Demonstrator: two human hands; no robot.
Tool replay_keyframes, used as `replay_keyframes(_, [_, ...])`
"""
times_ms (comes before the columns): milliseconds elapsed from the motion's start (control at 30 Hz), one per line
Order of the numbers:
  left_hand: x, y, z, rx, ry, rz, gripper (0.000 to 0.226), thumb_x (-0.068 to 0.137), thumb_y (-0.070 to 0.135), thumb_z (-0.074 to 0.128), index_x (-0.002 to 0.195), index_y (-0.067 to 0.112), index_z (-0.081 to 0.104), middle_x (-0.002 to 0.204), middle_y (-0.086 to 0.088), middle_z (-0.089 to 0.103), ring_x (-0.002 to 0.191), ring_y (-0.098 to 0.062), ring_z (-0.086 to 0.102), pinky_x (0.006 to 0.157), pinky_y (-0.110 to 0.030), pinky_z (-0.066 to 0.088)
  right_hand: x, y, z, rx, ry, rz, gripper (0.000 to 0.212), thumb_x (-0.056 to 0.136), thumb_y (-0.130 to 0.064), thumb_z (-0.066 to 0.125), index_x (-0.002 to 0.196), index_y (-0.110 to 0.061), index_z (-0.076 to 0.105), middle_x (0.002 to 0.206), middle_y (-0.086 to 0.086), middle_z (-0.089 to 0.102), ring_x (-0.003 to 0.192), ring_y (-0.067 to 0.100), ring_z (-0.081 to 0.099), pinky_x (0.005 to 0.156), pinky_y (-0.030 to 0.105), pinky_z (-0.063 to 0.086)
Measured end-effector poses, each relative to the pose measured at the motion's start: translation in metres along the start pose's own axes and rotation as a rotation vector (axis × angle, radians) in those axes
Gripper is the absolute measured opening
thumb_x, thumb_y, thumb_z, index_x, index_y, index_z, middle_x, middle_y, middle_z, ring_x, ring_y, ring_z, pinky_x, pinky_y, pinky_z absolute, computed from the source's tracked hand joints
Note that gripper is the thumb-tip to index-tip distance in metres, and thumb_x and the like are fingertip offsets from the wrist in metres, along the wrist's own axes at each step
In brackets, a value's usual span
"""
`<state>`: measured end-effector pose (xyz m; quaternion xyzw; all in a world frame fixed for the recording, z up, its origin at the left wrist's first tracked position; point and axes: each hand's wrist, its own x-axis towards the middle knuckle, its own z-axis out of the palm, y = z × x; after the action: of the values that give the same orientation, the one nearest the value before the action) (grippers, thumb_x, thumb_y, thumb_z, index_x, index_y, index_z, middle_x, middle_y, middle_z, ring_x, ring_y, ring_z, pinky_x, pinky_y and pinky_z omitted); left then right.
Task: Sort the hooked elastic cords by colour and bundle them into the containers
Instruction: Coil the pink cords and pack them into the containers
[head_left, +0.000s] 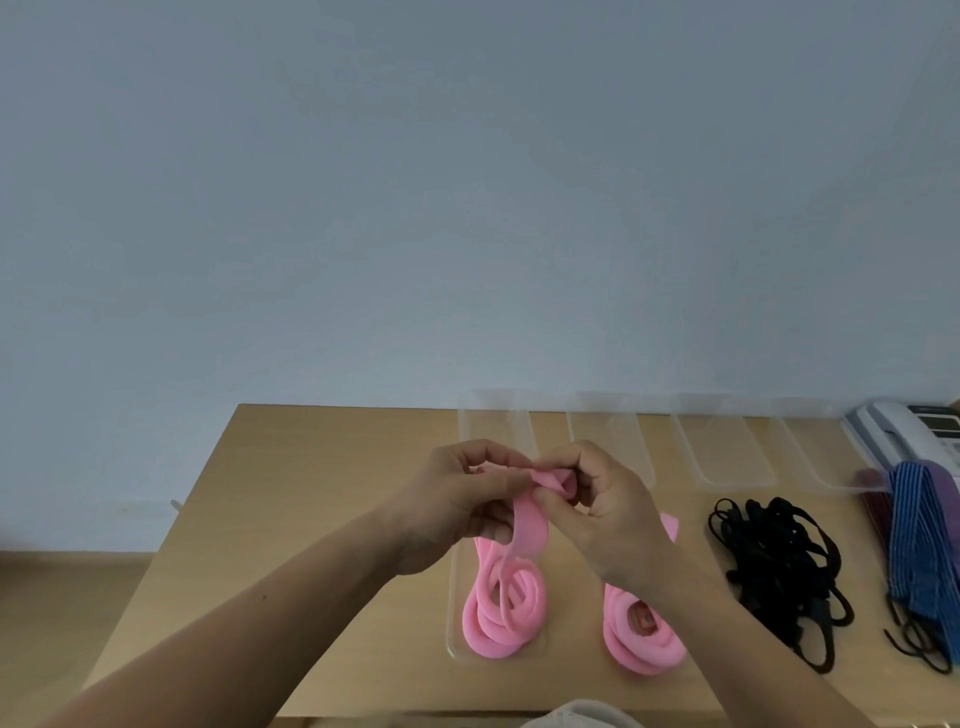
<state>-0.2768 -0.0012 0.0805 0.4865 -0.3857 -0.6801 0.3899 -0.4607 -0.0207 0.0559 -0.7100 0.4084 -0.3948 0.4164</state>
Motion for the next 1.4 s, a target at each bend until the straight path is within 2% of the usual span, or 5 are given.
replay_keyframes(333, [-0.003,0.000,0.002,-0.072,0.006,0.025,0.020,0.081,-0.004,0.071,0.099,0.004,0.067,0.091,-0.018,0.069,0.076,-0.028,0.067,0.068,-0.035,0.056,-0.001,0.001,-0.002,0.131,-0.033,0.040,0.024,0.079,-0.015,0.069,0.091,-0.035,0.066,0.081,-0.007,0.061,0.077,0.020,0.057,0.073,0.044,0.054])
replay_keyframes(733, [-0.004,0.002,-0.001,-0.008,-0.017,-0.048,0.022,0.087,0.007,0.071,0.107,0.000,0.064,0.084,-0.018,0.061,0.072,-0.027,0.055,0.066,-0.030,0.054,-0.004,0.001,0.007,-0.060,0.073,-0.074,0.014,0.077,-0.010,0.067,0.087,-0.018,0.065,0.079,-0.015,0.060,0.072,0.009,0.056,0.066,0.019,0.048])
replay_keyframes(1067, [0.003,-0.006,0.001,0.102,0.066,0.149,0.016,0.079,-0.006,0.075,0.089,0.003,0.066,0.087,-0.017,0.066,0.078,-0.027,0.066,0.074,-0.038,0.057,-0.002,-0.006,-0.007,0.365,-0.093,0.226,0.033,0.075,-0.012,0.075,0.105,-0.007,0.062,0.080,0.006,0.065,0.065,0.019,0.062,0.063,0.028,0.052])
replay_keyframes(1200, [0.003,-0.005,0.003,0.174,0.047,0.211,0.017,0.081,-0.007,0.073,0.092,0.003,0.065,0.083,-0.012,0.067,0.077,-0.021,0.066,0.070,-0.028,0.054,0.002,-0.013,-0.009,0.377,-0.058,0.311,0.034,0.078,-0.028,0.068,0.096,0.000,0.064,0.071,0.016,0.065,0.058,0.025,0.058,0.052,0.032,0.049])
replay_keyframes(1400, [0.001,-0.004,0.001,0.207,0.010,0.102,0.035,0.082,0.010,0.077,0.109,0.000,0.057,0.092,-0.023,0.069,0.073,-0.023,0.066,0.068,-0.031,0.054,0.003,-0.015,-0.012,0.276,-0.056,0.271,0.015,0.084,-0.011,0.071,0.089,0.002,0.064,0.065,0.008,0.065,0.052,0.016,0.057,0.049,0.025,0.047])
